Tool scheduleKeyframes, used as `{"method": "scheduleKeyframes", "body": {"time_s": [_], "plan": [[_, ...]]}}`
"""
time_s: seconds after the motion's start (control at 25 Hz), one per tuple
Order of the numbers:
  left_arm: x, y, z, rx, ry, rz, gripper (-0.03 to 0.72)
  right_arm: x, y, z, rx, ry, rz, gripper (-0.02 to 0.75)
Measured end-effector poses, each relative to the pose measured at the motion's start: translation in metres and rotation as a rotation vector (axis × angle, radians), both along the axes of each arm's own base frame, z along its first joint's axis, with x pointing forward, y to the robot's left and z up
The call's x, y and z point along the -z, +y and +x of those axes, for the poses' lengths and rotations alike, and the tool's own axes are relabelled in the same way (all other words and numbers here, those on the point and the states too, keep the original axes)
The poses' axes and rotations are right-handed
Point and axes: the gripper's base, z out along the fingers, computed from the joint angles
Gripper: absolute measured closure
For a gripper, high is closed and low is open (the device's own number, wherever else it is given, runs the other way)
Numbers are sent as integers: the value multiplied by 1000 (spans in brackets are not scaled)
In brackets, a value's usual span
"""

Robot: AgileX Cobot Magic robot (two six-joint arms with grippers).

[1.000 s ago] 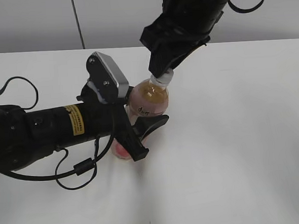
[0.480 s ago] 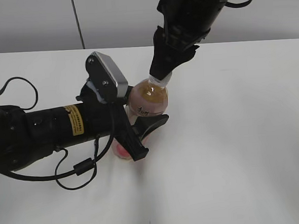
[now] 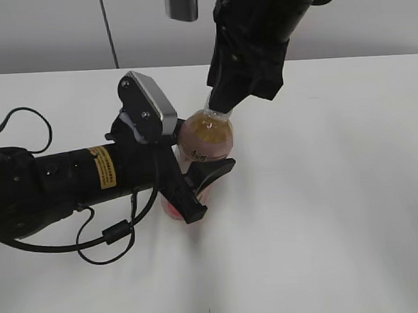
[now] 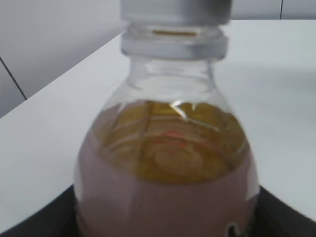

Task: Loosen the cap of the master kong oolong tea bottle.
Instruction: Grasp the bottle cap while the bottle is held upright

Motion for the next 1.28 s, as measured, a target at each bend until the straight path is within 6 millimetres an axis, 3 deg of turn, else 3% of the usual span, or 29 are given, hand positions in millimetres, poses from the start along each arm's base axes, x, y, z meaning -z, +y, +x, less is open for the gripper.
{"method": "scheduleKeyframes", "body": {"time_s": [0.84,1.28], "plan": [[0,0,0,-1,-1,-7,251,-2,8,-6,-690,-347,-96,471],[-1,0,0,-4,-3,-12,251,-2,7,-6,-1284,-627,-178,471]]}}
